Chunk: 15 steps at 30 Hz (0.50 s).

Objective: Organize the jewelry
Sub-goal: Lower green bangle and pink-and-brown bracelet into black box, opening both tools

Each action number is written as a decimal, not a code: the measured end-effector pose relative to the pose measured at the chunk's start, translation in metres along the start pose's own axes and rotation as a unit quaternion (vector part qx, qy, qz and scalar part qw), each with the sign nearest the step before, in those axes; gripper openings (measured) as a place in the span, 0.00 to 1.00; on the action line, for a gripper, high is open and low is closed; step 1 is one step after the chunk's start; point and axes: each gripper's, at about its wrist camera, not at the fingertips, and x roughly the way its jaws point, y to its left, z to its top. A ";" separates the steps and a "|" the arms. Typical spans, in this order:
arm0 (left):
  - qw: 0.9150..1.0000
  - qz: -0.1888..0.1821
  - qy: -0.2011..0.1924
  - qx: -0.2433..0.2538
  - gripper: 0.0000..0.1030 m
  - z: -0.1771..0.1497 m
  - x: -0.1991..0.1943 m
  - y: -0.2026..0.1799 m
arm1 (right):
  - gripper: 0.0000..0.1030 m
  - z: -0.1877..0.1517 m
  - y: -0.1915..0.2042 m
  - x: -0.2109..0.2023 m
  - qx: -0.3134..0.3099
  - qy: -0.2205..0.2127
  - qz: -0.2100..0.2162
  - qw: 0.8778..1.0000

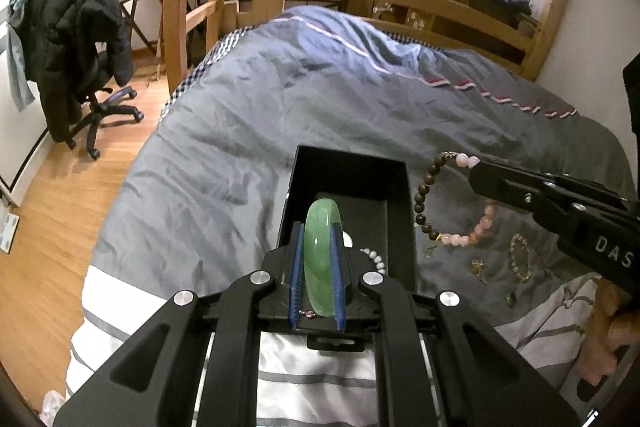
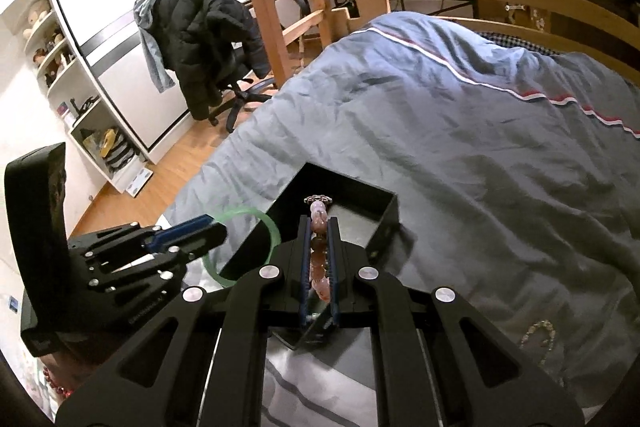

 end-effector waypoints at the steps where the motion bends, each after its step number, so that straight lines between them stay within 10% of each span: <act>1: 1.000 0.001 0.004 -0.001 0.12 0.000 0.002 0.001 | 0.08 0.000 0.001 0.003 0.000 0.002 0.001 1.000; 15: 0.999 0.014 0.042 -0.021 0.12 -0.005 0.021 0.011 | 0.09 -0.008 0.010 0.035 0.003 0.036 0.014 0.999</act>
